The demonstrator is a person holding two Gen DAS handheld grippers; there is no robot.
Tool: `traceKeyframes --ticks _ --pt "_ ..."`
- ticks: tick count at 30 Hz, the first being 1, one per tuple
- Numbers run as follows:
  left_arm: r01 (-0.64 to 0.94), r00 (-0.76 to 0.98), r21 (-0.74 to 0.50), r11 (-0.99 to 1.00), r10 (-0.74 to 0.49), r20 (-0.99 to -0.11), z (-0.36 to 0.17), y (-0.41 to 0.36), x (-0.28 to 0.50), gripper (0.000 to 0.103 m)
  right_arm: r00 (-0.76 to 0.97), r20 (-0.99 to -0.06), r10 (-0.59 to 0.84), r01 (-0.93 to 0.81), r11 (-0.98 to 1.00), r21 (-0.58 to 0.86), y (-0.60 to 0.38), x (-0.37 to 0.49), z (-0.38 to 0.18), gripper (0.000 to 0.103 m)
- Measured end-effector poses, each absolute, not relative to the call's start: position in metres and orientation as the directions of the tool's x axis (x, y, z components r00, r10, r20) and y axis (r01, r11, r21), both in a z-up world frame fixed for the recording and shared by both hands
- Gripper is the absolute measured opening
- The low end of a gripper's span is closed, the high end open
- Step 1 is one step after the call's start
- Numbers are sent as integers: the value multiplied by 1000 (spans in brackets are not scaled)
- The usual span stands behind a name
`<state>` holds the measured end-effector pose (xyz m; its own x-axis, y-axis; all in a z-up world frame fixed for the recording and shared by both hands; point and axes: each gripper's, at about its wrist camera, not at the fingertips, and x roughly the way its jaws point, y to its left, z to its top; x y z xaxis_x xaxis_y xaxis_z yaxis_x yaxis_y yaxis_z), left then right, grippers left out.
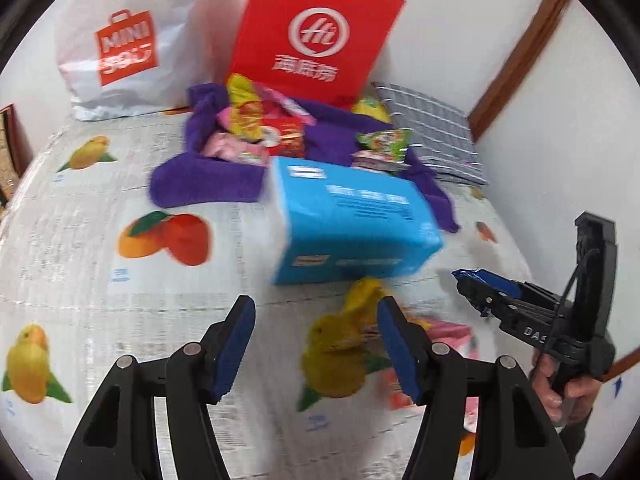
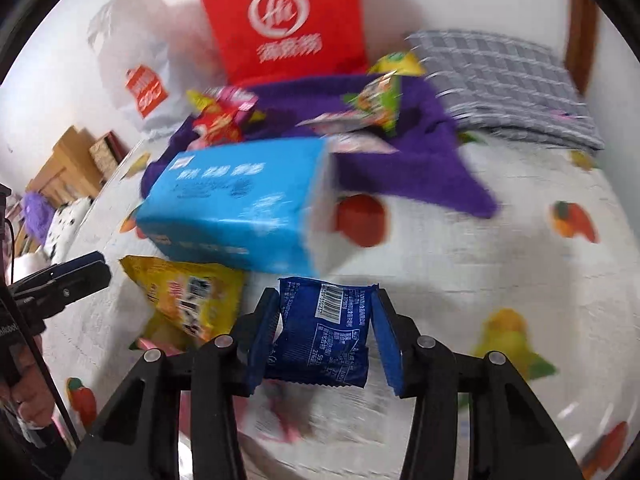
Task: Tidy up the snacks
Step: 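Grasp the blue packet with the right tool while the left tool grasps the yellow triangular snack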
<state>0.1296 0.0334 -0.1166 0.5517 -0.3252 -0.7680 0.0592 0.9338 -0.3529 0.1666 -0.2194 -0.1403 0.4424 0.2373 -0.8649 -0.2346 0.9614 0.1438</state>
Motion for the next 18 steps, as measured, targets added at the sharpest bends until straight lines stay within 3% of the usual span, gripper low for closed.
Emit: traceKeyframes --ticks 3,14,18 --pt "83 553 -367 927 -349 -757 -118 18 133 70 464 -861 207 -217 969 116 -240 160 -144 47" --pt "78 505 -304 949 -301 -809 -153 -21 158 70 476 -849 231 -256 960 118 -246 153 -176 52" --pt "84 503 -340 937 -334 -797 -158 -24 161 55 474 -843 255 -252 956 148 -249 155 -176 53"
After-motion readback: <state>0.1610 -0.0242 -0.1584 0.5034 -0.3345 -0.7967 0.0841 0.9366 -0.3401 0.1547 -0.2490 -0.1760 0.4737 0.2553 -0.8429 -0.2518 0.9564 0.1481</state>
